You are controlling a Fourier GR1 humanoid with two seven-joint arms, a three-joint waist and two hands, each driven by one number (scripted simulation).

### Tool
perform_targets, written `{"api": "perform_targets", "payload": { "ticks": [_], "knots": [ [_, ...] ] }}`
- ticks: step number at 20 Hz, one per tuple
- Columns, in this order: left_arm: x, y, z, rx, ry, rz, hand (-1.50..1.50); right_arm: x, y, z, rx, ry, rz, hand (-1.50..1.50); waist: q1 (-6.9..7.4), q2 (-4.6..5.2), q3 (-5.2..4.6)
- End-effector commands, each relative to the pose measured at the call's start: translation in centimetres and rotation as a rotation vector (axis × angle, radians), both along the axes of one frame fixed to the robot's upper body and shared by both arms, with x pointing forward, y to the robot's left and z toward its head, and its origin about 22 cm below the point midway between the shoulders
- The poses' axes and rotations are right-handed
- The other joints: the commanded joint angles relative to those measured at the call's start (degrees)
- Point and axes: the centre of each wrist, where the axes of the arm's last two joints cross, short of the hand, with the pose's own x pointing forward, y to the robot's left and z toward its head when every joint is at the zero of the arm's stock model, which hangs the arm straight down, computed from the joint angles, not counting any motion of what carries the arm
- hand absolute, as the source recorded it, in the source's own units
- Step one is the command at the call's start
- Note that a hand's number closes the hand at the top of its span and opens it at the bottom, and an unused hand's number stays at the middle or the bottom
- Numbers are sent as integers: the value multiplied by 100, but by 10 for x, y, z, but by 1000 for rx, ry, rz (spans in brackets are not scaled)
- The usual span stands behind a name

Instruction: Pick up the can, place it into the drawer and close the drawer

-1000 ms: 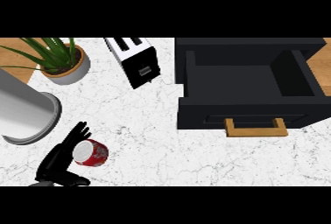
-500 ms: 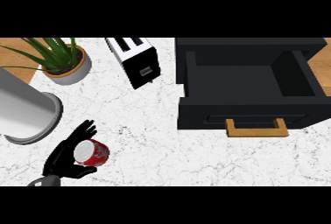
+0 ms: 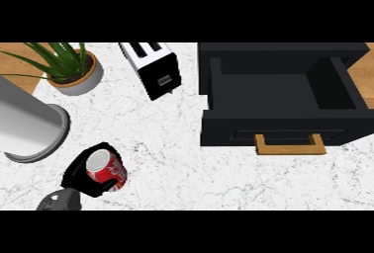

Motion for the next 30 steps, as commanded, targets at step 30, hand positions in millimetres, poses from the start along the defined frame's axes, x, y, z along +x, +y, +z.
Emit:
{"api": "perform_targets", "payload": {
  "ticks": [30],
  "knots": [
    [90,-153,215,27,-291,401,150,-7,16,12,14,-18,-26,-150,-39,-4,-1]
  ]
}}
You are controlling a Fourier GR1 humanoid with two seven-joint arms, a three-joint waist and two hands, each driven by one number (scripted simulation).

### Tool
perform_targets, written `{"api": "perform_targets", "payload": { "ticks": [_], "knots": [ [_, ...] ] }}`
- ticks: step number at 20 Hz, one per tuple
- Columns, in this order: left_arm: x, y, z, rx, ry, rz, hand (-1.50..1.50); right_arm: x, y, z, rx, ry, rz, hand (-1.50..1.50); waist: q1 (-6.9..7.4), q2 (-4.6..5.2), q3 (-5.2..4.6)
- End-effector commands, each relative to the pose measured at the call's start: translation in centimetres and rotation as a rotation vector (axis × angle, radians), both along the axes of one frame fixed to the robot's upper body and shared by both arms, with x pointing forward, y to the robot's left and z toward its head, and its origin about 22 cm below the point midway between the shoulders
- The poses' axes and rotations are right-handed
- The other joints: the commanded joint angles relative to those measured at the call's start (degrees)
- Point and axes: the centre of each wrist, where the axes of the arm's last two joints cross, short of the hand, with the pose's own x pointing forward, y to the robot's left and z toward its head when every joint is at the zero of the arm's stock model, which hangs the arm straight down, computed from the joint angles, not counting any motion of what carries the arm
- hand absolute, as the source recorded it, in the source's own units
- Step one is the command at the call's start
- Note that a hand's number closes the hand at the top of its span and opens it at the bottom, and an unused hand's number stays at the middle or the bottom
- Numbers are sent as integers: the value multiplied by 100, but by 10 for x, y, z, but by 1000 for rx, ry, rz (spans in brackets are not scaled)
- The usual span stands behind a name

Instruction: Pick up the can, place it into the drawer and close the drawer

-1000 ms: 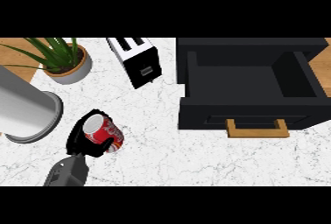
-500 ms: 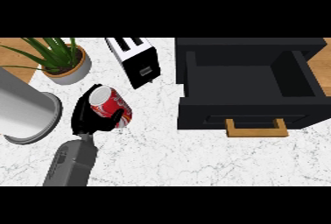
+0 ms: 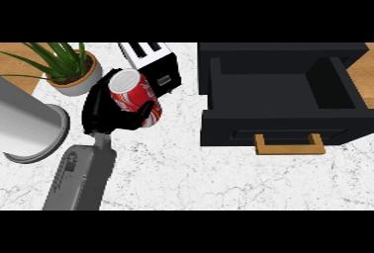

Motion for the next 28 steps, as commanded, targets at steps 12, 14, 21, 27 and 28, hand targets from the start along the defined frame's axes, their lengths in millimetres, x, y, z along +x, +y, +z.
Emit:
{"api": "perform_targets", "payload": {
  "ticks": [12,14,21,27,28],
  "knots": [
    [40,-76,102,49,-48,-29,150,5,-4,-5,11,-2,-13,-150,-42,16,-1],
    [36,-103,107,52,-34,-27,150,11,-3,-4,21,9,20,-150,-71,17,-1],
    [66,-122,124,78,-61,-23,150,11,5,9,18,-15,32,-150,-104,29,-2],
    [71,-150,149,87,-36,-29,150,12,12,1,23,-1,27,-150,-134,29,0],
    [68,-151,139,81,-35,-31,150,16,13,14,17,-24,15,-150,-111,28,-2]
  ]
}}
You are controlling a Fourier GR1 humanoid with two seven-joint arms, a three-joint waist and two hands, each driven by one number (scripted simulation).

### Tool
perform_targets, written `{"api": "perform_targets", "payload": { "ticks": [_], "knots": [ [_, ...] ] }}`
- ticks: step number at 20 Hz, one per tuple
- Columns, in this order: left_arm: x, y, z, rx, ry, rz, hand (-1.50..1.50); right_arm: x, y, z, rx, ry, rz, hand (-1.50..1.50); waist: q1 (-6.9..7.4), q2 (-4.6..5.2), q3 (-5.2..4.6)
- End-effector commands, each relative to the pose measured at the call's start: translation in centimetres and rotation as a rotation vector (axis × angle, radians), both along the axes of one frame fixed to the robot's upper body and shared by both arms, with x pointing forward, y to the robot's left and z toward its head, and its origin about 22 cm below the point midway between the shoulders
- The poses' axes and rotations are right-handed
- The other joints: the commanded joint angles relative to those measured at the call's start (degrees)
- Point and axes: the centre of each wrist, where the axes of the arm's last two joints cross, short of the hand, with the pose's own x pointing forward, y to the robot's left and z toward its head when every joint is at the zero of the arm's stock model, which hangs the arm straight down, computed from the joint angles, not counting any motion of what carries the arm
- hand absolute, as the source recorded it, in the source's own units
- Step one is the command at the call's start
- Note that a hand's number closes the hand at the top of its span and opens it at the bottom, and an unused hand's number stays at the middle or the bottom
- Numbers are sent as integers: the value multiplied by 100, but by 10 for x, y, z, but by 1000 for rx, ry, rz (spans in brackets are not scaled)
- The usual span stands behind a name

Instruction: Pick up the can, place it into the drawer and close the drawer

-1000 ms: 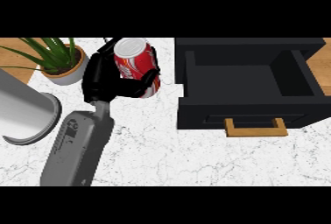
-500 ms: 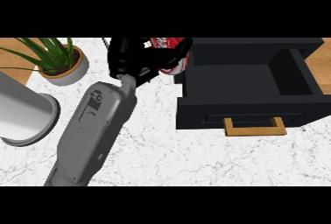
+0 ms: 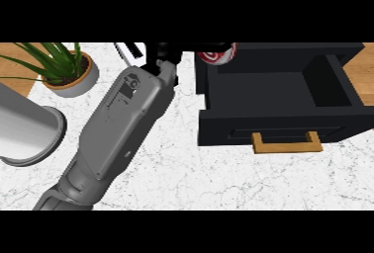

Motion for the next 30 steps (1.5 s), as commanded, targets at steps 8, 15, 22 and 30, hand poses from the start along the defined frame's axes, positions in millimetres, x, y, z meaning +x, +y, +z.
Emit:
{"api": "perform_targets", "payload": {
  "ticks": [8,15,22,30],
  "knots": [
    [14,-35,7,32,5,-8,150,6,1,-10,10,0,8,-150,-72,18,1],
    [13,-64,29,51,42,-20,150,12,0,-7,-3,-13,26,-150,-193,42,6],
    [21,-60,2,99,56,32,150,12,9,-2,-7,-18,43,-150,-227,59,7],
    [21,-67,-8,151,82,78,150,14,1,8,-8,-23,39,-150,-394,83,10]
  ]
}}
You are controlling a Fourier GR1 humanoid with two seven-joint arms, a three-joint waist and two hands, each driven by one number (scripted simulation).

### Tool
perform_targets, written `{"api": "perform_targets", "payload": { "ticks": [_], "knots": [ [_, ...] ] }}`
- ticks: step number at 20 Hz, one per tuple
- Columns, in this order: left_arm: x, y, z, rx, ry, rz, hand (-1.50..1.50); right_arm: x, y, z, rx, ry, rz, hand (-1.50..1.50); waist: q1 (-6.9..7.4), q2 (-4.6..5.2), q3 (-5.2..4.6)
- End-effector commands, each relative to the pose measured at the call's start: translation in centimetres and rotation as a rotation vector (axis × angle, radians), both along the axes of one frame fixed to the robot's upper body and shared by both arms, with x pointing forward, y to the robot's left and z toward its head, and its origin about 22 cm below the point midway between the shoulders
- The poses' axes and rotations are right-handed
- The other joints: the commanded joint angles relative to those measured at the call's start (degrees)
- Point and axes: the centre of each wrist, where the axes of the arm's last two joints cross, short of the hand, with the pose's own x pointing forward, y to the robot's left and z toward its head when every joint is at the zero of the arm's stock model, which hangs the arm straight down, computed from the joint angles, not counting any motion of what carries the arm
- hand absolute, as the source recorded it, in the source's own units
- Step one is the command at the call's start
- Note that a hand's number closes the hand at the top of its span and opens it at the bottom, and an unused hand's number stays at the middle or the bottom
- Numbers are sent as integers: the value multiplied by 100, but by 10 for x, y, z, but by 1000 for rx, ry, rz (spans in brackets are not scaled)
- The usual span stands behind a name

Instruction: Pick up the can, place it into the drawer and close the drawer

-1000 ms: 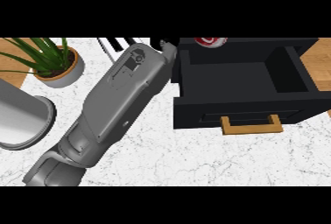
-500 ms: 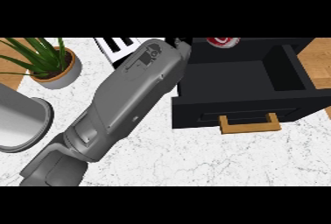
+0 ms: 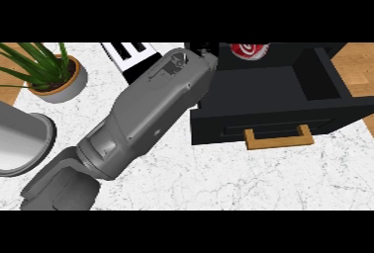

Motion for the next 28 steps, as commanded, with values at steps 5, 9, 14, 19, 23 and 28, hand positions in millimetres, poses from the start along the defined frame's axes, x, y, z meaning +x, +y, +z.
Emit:
{"api": "perform_targets", "payload": {
  "ticks": [5,9,14,19,23,28],
  "knots": [
    [-4,-1,-25,56,11,45,-150,-1,7,4,-15,-13,18,-150,-77,-1,1],
    [8,6,-20,63,20,98,-150,5,4,14,-13,-5,5,-150,0,13,-4],
    [0,2,-33,59,33,113,-150,9,0,10,-10,-17,22,-150,-157,36,2],
    [8,7,-28,39,19,113,-150,9,-2,9,-16,3,16,-150,-52,39,-2],
    [2,7,-37,15,-10,98,-150,15,7,25,-107,-104,8,-150,-58,44,-5],
    [0,2,-27,-25,-35,94,-150,16,5,39,-367,-149,18,-150,67,21,-3]
  ]
}}
